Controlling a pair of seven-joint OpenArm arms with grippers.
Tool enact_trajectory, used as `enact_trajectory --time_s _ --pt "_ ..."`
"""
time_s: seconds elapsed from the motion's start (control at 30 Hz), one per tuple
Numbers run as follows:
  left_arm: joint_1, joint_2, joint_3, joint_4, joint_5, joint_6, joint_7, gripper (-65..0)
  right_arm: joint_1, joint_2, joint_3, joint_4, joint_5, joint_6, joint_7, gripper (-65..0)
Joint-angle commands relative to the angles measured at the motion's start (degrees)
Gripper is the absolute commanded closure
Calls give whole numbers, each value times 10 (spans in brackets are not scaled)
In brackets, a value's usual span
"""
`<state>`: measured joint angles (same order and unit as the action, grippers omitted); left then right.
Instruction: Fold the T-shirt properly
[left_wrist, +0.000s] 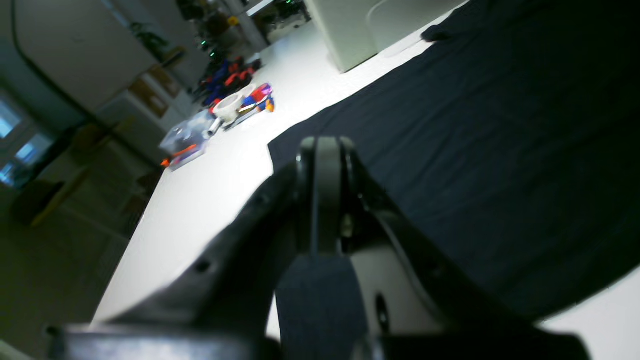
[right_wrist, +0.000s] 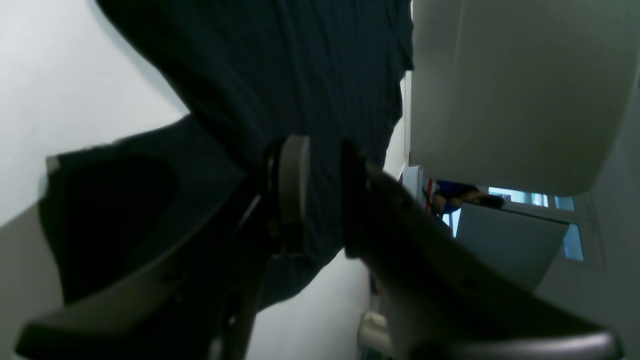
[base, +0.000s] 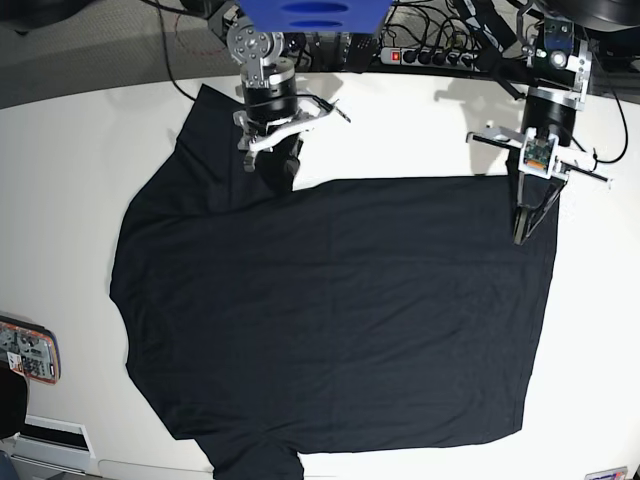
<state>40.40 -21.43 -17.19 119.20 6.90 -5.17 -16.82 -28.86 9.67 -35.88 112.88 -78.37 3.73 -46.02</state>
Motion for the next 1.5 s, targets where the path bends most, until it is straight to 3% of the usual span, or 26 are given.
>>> enact_trajectory --time_s 0.0,0.1,0.23,0.33,0.5,0.7,0.87,1.07,1.37,1.47 --pt "3 -5 -5 5 -3 5 -13 0 -20 -22 -24 7 3 -3 10 -113" --pt "2 -5 -5 -6 -3 5 -14 0 -8 -22 1 7 45 -3 12 -113" --pt "1 -5 -4 -6 -3 5 -14 0 19 -22 88 7 178 -3 19 -111" --pt "1 -5 -4 -6 -3 5 -14 0 26 -22 149 7 241 -3 68 -111" --pt "0 -5 -4 -6 -3 5 -13 0 24 -23 223 7 295 1 132 -112" --pt "0 -4 -4 -6 -1 5 -10 0 -5 -13 277 7 432 86 200 -113" --pt "-1 -4 -2 -6 0 5 -10 0 -47 13 309 7 437 90 269 -113" --pt "-1 -3 -1 -7 1 5 -9 0 -102 43 326 7 438 90 301 -113" --pt "-1 -3 -4 -18 1 5 -9 0 -126 46 326 7 438 90 306 -113" --pt "-1 -3 -3 -18 1 5 -9 -59 -126 46 326 7 435 91 284 -114"
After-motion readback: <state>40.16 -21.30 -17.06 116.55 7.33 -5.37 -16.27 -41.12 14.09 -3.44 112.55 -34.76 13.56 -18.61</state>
